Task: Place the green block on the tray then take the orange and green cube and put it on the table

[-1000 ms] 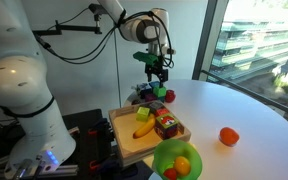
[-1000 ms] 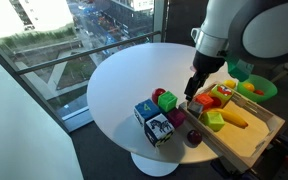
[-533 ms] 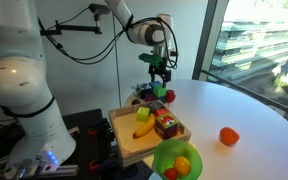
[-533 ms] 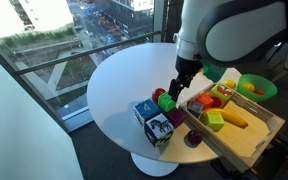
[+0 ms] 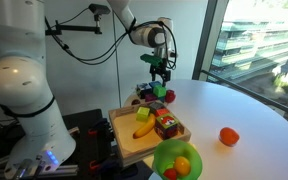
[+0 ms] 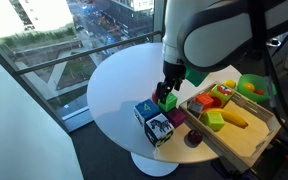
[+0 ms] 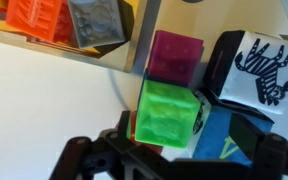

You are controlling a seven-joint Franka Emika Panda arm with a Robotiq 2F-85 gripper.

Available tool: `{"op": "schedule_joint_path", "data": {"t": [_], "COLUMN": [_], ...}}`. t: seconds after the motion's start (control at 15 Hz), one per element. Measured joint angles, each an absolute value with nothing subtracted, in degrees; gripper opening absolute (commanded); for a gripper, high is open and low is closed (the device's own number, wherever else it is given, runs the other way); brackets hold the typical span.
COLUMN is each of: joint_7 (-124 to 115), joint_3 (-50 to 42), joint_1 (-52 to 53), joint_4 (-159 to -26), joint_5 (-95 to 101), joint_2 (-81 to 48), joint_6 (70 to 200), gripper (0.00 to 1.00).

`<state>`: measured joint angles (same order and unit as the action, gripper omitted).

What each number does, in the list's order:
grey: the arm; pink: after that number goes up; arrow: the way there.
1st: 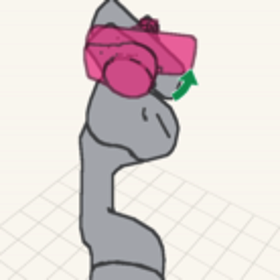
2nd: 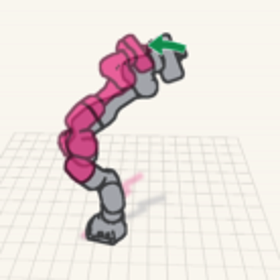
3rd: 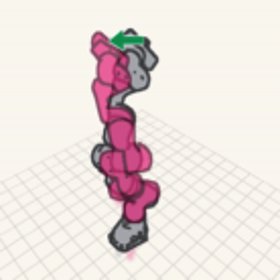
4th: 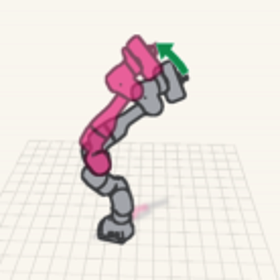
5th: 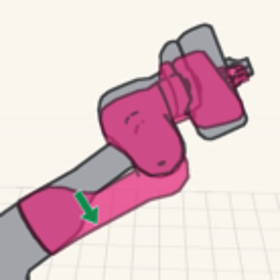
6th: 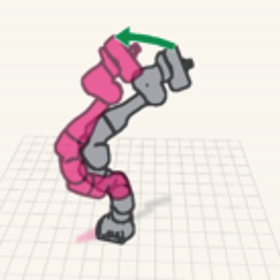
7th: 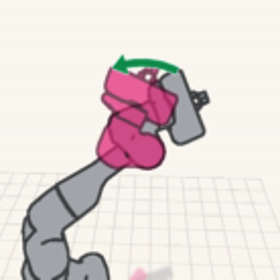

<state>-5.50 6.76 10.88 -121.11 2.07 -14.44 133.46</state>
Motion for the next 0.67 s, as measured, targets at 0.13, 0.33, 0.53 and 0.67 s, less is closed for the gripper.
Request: {"op": "schedule_joint_path", "data": {"t": [0.13,0.33,0.53,0.67], "joint_7": [-7.9,-10.4,-12.1,-13.2], "joint_3": [6.7,6.4,5.9,5.6], "joint_1": [11.1,11.1,11.1,11.1], "joint_4": [-120.4,-119.9,-119.6,-119.4], "joint_5": [3.0,3.7,4.6,5.4], "joint_2": [-15.2,-15.8,-16.5,-17.1], "joint_6": [133.5,133.5,133.5,133.5], "gripper": [1.0,1.0,1.0,1.0]}}
